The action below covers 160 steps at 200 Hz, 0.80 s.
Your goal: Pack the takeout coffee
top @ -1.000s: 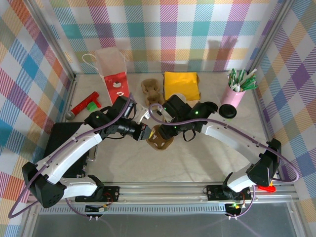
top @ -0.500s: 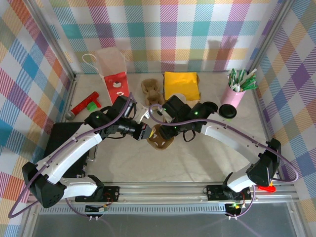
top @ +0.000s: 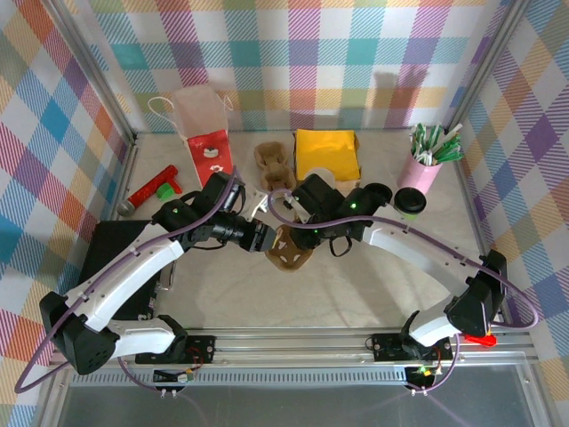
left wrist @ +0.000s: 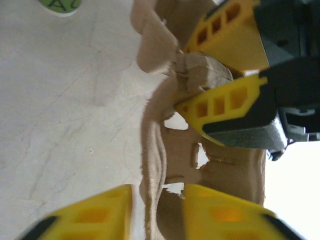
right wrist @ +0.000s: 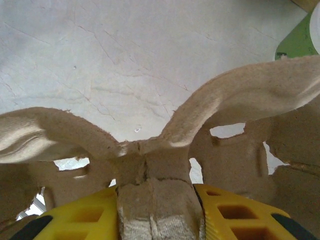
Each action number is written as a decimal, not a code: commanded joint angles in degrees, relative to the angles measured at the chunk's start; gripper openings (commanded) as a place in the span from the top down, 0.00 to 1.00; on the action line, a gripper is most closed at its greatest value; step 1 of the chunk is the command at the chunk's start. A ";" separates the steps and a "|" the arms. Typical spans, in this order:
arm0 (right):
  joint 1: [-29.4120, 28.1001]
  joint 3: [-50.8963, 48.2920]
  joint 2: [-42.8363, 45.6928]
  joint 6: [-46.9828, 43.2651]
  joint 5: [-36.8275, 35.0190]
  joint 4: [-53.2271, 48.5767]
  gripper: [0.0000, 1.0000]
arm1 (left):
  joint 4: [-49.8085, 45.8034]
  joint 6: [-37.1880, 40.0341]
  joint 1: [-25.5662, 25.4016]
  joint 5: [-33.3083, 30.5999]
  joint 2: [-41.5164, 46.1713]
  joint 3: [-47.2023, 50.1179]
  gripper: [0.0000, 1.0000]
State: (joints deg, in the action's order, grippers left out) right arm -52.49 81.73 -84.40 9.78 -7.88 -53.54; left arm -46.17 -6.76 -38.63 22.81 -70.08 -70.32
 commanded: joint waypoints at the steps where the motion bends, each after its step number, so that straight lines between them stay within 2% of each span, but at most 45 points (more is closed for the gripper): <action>1: -0.24 -0.86 2.80 -0.55 -1.42 -0.55 0.65 | 0.47 -1.77 -0.83 -5.21 2.32 -3.36 0.54; 41: -0.24 -2.41 5.39 -0.68 -1.41 -0.52 0.66 | -3.57 -4.13 1.66 -15.56 2.10 -11.71 0.52; 62: -0.24 -4.49 7.73 -1.79 0.14 0.80 0.67 | -6.42 -6.65 6.67 -22.46 -0.02 -17.38 0.54; 104: -0.24 -8.36 13.25 -5.23 4.68 3.56 0.68 | -8.87 -11.97 19.70 -29.71 -6.08 -27.66 0.54; 125: -0.24 -10.14 15.03 -8.35 8.57 4.10 0.68 | -8.83 -13.78 23.59 -33.29 -9.46 -31.09 0.54; 160: -0.24 -11.06 16.40 -8.59 9.97 3.18 0.68 | -6.65 -15.19 27.12 -36.55 -14.41 -34.29 0.53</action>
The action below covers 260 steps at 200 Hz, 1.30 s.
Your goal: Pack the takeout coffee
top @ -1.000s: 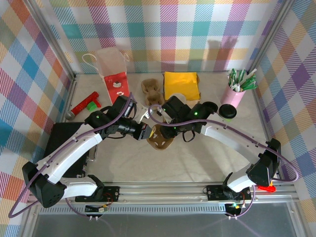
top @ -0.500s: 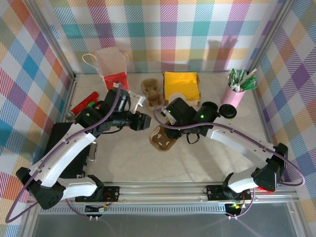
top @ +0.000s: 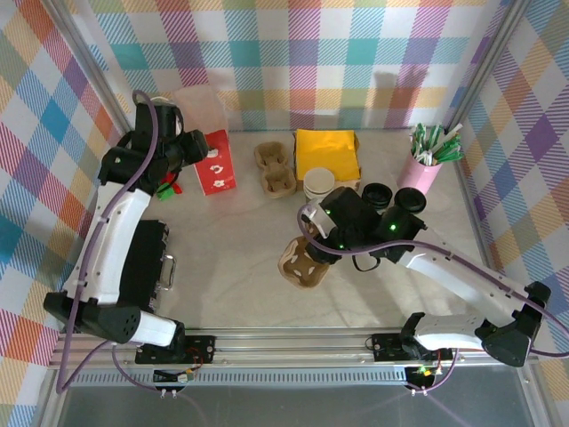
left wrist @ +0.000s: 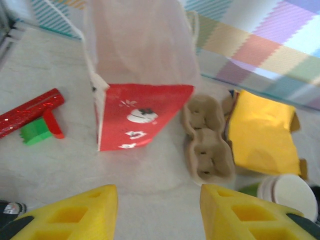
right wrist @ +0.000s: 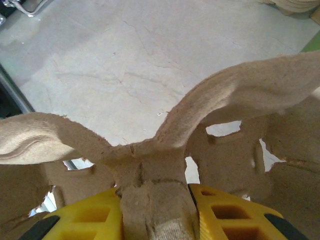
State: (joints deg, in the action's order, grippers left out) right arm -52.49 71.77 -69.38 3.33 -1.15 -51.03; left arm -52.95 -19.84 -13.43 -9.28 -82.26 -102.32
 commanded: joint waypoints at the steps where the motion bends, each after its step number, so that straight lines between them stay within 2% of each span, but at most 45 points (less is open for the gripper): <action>1: -0.24 -1.14 1.41 -2.12 3.29 0.66 0.68 | 0.21 -2.13 2.01 -4.62 -2.39 -2.37 0.53; 45: -0.20 -1.78 3.10 -2.57 7.17 0.24 0.69 | 3.88 -2.17 6.55 -5.00 -10.37 -5.08 0.52; 90: -0.24 -2.48 4.86 -2.27 8.35 0.09 0.69 | 3.70 -1.57 11.32 1.03 -19.60 -11.74 0.51; 129: -0.24 -2.76 5.05 -2.15 8.66 -0.34 0.69 | 4.38 -0.78 12.57 4.49 -26.13 -16.51 0.51; 159: -0.24 -2.85 4.96 -1.77 8.62 -0.57 0.69 | 1.86 -0.64 12.72 2.58 -30.68 -21.28 0.51; 177: -0.24 -3.23 5.30 -1.48 8.62 -0.51 0.69 | -0.40 -0.37 12.73 1.76 -33.03 -24.12 0.57; 235: -0.24 -3.37 6.19 -1.32 8.18 -0.83 0.69 | -2.06 0.21 12.67 2.21 -32.97 -25.02 0.94; 250: -0.24 -3.24 6.19 -1.23 8.27 -0.76 0.69 | -2.54 0.28 12.73 2.66 -32.35 -25.03 1.00; 260: -0.24 -3.21 6.19 -1.23 8.33 -0.66 0.69 | -3.05 0.37 12.73 3.18 -31.90 -24.98 1.00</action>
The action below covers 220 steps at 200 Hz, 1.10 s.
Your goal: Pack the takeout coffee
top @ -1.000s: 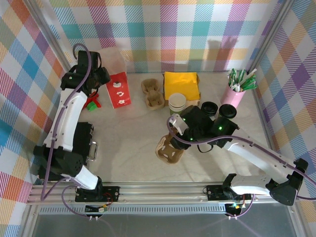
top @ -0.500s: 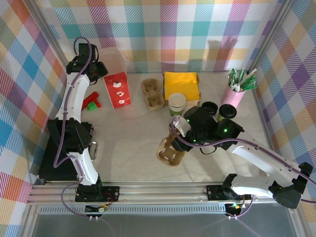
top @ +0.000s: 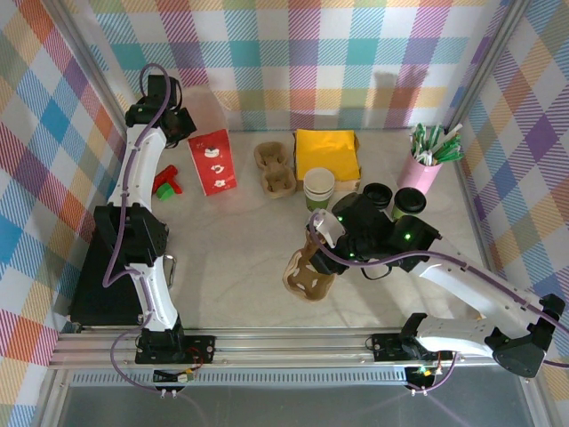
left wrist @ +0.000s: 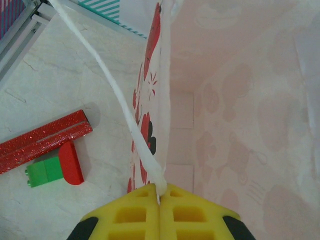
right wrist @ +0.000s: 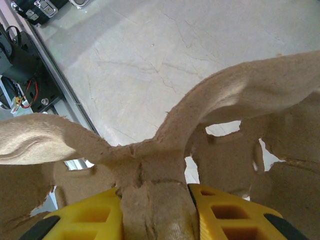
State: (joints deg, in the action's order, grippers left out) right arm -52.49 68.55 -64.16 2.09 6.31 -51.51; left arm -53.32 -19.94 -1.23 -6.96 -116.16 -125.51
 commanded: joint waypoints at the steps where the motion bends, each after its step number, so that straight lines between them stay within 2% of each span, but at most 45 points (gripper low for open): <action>1: -0.24 0.00 0.97 0.02 0.89 -0.18 0.69 | -2.72 0.45 0.53 0.92 2.04 -1.77 1.00; 49: -0.24 0.85 1.47 0.63 0.90 -0.36 0.70 | -4.76 -0.02 0.53 4.97 7.75 3.22 1.00; 138: -0.24 2.70 4.10 0.90 -0.69 -2.75 0.70 | -4.00 -0.94 -0.08 15.72 30.76 29.09 1.00; 187: -0.24 3.97 7.41 -0.49 -0.51 -3.87 0.70 | -7.79 0.19 -4.86 19.33 41.21 37.93 1.00; 220: -0.24 4.10 8.96 -2.70 -2.69 -4.36 0.69 | -6.79 -0.96 -10.60 21.60 48.69 44.50 1.00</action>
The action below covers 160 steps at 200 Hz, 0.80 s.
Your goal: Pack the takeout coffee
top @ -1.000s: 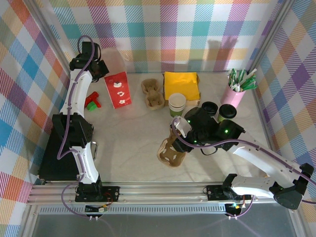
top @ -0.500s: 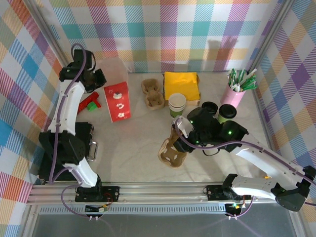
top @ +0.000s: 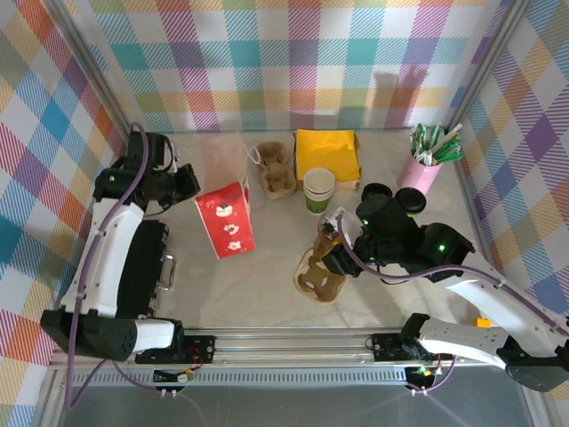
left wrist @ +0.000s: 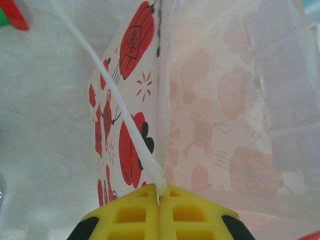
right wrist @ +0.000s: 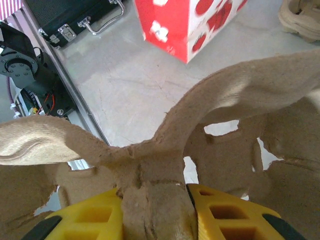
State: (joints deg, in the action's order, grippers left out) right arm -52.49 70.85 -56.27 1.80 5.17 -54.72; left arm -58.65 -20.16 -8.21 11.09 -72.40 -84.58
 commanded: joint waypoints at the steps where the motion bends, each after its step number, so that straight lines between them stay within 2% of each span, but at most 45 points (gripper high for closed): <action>1: -0.24 1.82 1.07 -2.42 -1.60 -1.17 0.69 | -1.37 -0.75 -3.86 3.56 5.13 3.73 1.00; 39: -0.16 5.52 0.26 -3.69 -1.66 -3.47 0.67 | 5.00 0.93 -11.65 6.68 10.51 11.64 1.00; 81: 0.01 13.85 -3.27 -4.32 0.31 -8.72 0.66 | 10.28 4.07 -18.70 9.65 11.35 14.32 1.00; 125: 0.11 23.49 -5.29 -4.33 2.75 -12.83 0.65 | 13.11 5.30 -23.49 10.54 8.86 14.60 1.00; 160: 0.11 28.56 -7.91 -4.39 3.90 -14.92 0.65 | 15.02 9.18 -26.74 11.12 7.81 14.53 1.00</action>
State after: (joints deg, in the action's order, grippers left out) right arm -52.47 96.31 -62.30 -2.00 7.16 -66.72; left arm -46.41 -15.11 -33.08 20.49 -64.14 -70.26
